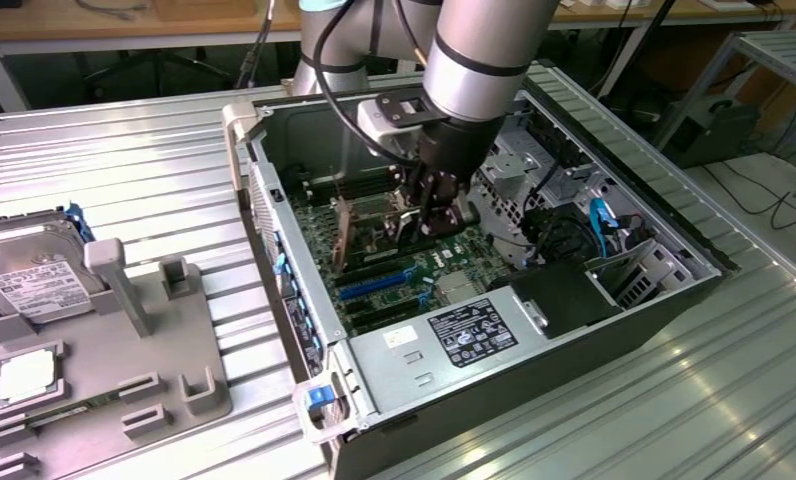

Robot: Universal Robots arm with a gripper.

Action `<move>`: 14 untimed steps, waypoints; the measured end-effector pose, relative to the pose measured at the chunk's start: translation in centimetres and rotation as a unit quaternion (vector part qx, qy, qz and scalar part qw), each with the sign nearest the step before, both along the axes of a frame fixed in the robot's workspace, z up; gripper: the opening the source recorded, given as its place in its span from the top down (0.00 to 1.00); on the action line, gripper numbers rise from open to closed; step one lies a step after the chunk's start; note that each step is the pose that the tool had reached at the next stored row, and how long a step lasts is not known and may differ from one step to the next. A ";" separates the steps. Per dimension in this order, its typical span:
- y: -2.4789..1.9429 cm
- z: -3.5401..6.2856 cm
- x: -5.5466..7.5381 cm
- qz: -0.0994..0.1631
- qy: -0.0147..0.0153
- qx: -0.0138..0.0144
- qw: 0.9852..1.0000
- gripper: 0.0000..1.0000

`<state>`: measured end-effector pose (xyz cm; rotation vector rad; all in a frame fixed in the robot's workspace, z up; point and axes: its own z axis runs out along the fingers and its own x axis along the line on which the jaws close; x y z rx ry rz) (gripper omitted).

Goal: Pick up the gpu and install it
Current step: 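Insert the gpu into the slot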

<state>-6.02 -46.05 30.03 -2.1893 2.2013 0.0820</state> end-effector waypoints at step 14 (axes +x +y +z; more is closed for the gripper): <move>0.06 -1.27 -1.1 0.002 -0.001 -0.002 1.000 0.72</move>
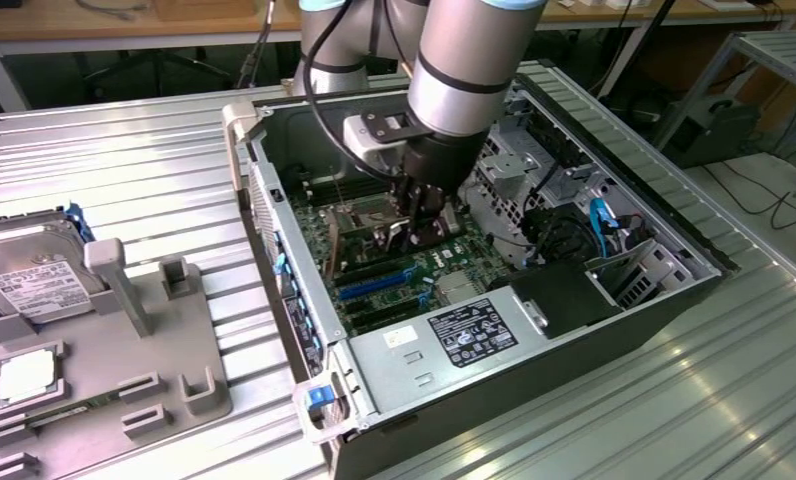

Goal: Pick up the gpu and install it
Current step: 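Insert the gpu into the slot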

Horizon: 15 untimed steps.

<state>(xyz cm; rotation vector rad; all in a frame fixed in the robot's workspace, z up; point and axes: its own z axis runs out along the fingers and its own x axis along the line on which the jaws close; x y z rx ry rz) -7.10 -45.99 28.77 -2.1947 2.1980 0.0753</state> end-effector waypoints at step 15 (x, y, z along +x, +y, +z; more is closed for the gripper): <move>0.01 -0.92 -0.3 0.000 0.000 -0.004 1.000 0.72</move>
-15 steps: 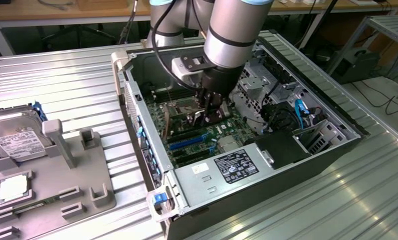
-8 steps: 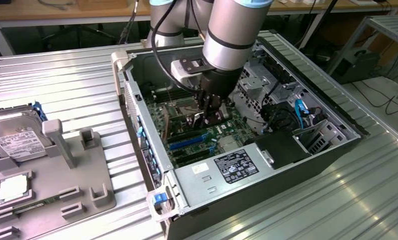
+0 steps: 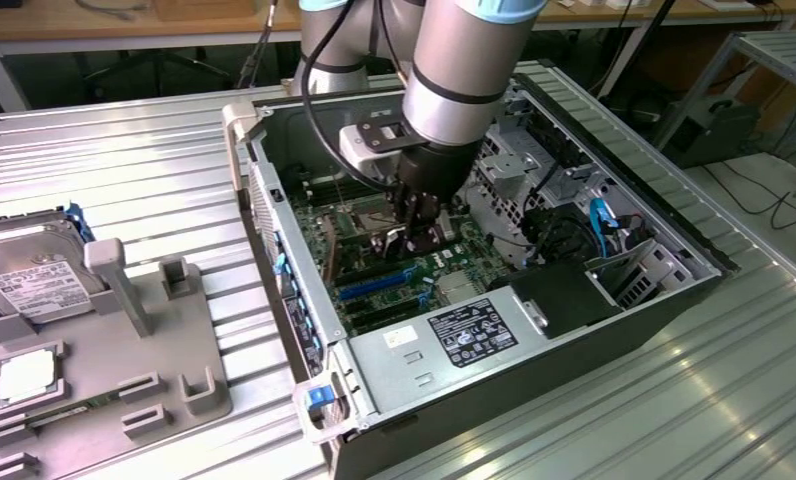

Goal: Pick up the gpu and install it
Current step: 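Insert the gpu into the slot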

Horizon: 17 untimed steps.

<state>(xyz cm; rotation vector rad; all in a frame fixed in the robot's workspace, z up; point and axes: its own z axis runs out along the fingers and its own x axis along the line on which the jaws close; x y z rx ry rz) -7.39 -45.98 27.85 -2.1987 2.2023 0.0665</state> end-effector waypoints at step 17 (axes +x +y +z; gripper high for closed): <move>-0.04 -0.66 -0.7 0.000 0.000 0.000 1.000 0.72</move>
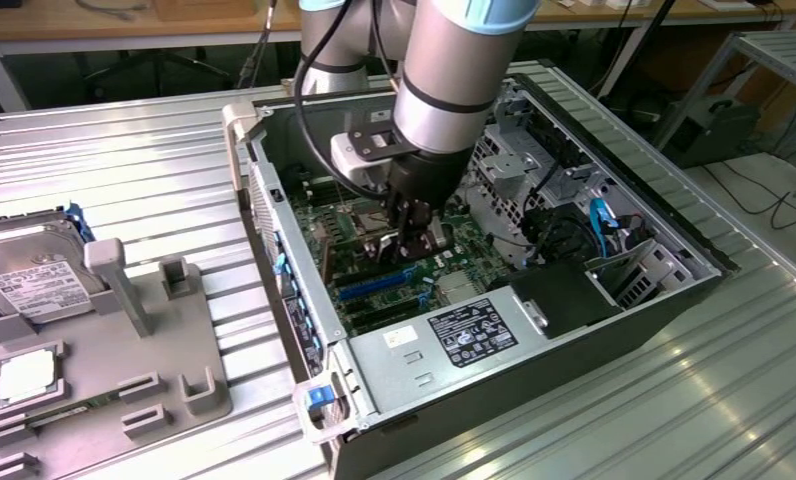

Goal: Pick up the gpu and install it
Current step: 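Insert the gpu into the slot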

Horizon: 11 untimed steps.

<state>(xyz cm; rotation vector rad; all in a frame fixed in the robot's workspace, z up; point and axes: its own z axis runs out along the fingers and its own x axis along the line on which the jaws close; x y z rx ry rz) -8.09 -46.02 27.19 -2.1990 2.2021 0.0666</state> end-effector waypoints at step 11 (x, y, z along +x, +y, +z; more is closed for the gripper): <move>-0.01 -0.48 -0.5 0.000 0.000 0.000 1.000 0.72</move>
